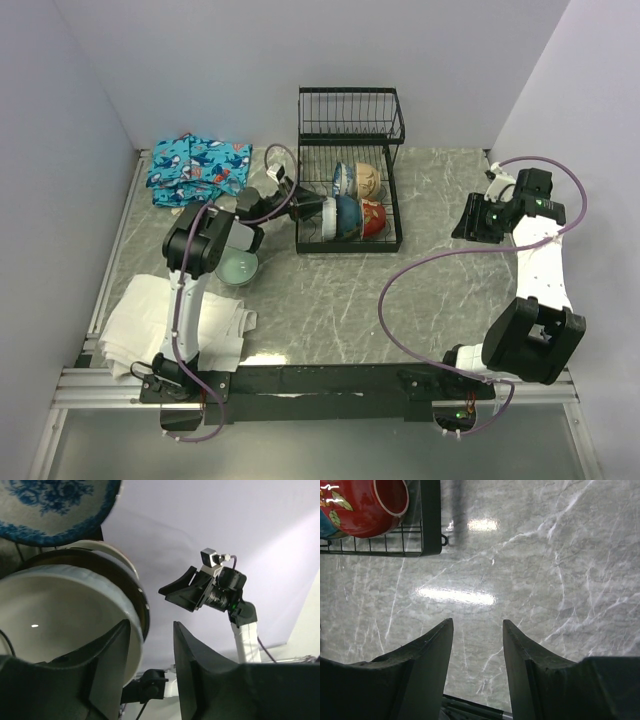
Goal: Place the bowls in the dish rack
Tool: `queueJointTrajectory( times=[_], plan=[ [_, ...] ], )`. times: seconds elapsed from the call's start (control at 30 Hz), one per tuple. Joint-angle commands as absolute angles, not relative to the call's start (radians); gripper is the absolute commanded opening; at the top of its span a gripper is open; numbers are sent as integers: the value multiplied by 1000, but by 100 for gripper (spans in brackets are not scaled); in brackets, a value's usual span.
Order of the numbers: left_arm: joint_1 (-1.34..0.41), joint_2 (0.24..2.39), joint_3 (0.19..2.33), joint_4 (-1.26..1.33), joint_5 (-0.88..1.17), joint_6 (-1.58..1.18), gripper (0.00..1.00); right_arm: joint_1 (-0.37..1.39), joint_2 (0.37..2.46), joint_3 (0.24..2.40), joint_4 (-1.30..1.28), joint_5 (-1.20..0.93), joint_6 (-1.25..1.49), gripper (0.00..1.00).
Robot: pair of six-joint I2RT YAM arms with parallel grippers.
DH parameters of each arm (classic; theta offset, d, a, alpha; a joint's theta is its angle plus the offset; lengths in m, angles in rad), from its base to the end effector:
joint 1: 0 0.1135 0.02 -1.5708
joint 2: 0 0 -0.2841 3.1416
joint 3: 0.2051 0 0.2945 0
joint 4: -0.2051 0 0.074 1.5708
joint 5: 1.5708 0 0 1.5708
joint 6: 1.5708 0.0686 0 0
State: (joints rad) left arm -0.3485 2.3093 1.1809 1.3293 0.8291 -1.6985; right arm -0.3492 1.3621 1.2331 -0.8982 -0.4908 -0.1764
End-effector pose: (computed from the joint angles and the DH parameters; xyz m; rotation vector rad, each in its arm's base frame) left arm 0.4591 -0.2206 0.1127 -0.3397 1.8574 -2.1185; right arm 0.3158 -0.0806 0.2987 0.0413 2.4710 0.4177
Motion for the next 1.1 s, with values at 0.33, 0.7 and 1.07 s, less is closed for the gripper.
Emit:
queueJointTrajectory(
  times=[0.33, 0.7, 1.07],
  plan=[
    [-224, 1919, 1146, 579, 888, -941, 59, -341, 1342, 1230, -813, -564, -135, 53],
    [-242, 1991, 1265, 379, 877, -792, 59, -341, 1264, 1183, -828, -583, -158, 53],
    [-222, 1622, 1453, -757, 694, 383, 61, -344, 1144, 1117, -818, -623, -167, 53]
  ],
)
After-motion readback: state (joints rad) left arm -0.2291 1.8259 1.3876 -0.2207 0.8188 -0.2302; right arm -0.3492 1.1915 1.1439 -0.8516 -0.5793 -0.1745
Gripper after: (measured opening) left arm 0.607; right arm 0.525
